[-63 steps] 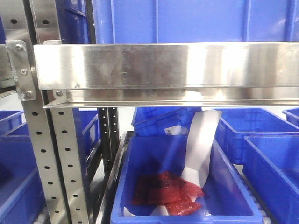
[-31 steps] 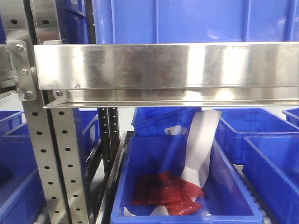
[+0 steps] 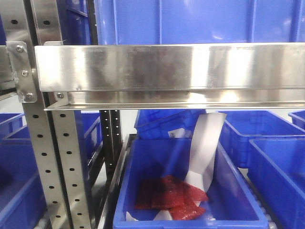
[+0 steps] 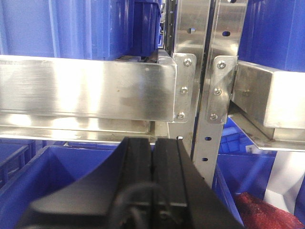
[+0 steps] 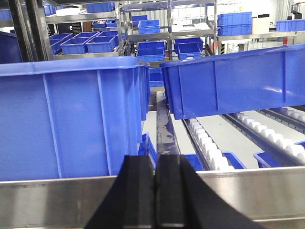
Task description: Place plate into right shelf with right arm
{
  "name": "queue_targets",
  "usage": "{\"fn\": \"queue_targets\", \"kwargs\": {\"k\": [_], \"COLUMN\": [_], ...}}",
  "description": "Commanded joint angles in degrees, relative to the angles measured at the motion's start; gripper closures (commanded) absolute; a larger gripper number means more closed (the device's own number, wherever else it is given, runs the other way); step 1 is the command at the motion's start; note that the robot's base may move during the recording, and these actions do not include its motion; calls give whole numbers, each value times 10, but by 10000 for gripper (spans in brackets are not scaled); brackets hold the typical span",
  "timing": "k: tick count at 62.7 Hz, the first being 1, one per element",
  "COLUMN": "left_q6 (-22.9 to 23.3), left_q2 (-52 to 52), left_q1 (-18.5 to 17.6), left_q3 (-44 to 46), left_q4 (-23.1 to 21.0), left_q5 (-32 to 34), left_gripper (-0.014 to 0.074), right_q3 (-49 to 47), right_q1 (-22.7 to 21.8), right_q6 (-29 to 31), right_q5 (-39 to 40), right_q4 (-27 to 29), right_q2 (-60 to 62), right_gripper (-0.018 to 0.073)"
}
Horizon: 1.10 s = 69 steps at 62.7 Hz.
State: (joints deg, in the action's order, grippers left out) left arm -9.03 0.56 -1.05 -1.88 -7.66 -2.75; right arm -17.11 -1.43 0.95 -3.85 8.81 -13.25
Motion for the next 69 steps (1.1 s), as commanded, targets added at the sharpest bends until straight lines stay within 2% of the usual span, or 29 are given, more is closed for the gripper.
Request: {"fn": "queue_targets", "kwargs": {"k": [1, 5, 14, 24, 31, 44, 52, 69], "left_q6": [4, 4, 4, 4, 4, 4, 4, 4], "left_q2": [6, 6, 6, 6, 6, 6, 6, 6], "left_q1": [-1, -1, -1, -1, -1, -1, -1, -1], "left_q3": [-6, -6, -6, -6, -6, -6, -6, -6], "left_q4": [-5, -5, -5, -5, -5, -5, -5, -5], "left_q5": [52, 52, 52, 52, 52, 52, 52, 52], "left_gripper": [725, 725, 725, 725, 725, 725, 725, 725], "right_q3": [-16, -14, 15, 75, 114, 169, 179, 179], "right_q1": [-3, -3, 1, 35, 54, 40, 25, 26], "right_q6": [7, 7, 1, -43, -44, -44, -44, -44], "right_q5": [45, 46, 78, 151, 136, 88, 74, 68], "right_q4": [-5, -15, -111, -106, -106, -59, -61, -61], "right_q2": [-4, -4, -3, 17, 50, 137, 146, 146], "right_gripper": [508, 508, 508, 508, 508, 508, 508, 508]}}
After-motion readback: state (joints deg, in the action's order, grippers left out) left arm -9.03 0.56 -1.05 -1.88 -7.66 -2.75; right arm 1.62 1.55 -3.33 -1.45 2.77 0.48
